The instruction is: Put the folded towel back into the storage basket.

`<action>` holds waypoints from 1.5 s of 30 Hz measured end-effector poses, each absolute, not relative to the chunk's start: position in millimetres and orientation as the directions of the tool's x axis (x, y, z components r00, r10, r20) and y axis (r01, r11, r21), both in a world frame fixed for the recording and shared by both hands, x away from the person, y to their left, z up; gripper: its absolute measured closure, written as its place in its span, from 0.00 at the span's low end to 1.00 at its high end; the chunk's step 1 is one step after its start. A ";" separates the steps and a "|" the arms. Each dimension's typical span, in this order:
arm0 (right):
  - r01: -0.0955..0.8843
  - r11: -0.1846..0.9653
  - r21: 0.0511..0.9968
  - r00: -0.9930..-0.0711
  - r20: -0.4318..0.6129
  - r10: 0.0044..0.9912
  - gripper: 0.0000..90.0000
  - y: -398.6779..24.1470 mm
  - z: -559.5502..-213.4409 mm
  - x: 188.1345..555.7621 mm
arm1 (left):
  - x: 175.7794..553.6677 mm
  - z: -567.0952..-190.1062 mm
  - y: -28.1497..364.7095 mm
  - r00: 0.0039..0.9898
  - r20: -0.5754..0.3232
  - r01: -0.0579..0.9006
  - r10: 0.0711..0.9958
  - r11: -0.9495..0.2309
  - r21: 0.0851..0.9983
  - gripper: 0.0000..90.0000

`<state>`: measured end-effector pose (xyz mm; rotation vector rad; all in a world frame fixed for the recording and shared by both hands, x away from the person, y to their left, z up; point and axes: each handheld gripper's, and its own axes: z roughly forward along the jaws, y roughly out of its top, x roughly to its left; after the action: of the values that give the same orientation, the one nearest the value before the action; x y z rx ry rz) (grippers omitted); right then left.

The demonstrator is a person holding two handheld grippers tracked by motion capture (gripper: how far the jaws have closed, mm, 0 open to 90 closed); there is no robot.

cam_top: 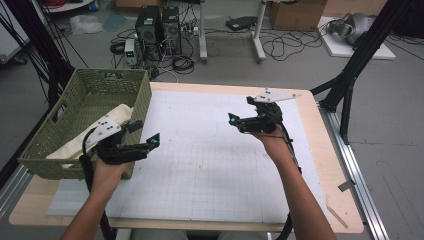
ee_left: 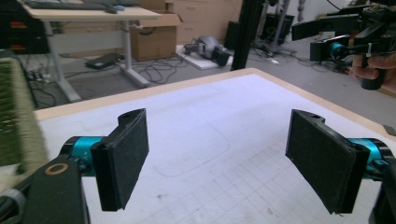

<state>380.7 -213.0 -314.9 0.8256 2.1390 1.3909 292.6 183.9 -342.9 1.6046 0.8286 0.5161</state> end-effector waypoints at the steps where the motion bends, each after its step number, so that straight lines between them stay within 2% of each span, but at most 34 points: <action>1: 0.240 0.303 0.922 -0.710 -0.046 0.703 0.13 -218.6 -317.5 377.2 | 293.8 -345.2 179.4 0.656 -0.116 0.229 0.745 -0.051 0.972 0.24; 10: 0.258 0.281 0.924 -0.634 -0.058 0.771 0.13 -263.9 -344.9 338.5 | 302.1 -367.5 148.6 0.714 -0.112 0.246 0.691 -0.097 0.965 0.24; 20: 0.294 0.242 0.925 -0.563 -0.037 0.826 0.12 -297.4 -372.4 305.1 | 303.2 -386.5 139.2 0.747 -0.128 0.256 0.652 -0.105 0.961 0.24; 32: 0.343 0.223 0.913 -0.512 -0.017 0.859 0.12 -312.6 -404.9 271.5 | 293.7 -403.4 139.0 0.754 -0.129 0.257 0.644 -0.108 0.960 0.24; 45: 0.363 0.225 0.904 -0.483 -0.024 0.875 0.12 -315.4 -414.4 267.1 | 293.2 -412.3 143.4 0.737 -0.129 0.277 0.663 -0.123 0.953 0.24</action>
<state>267.1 -315.4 -414.4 1.1357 1.9577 1.2225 293.2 143.4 -412.3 1.7082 0.7525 0.3904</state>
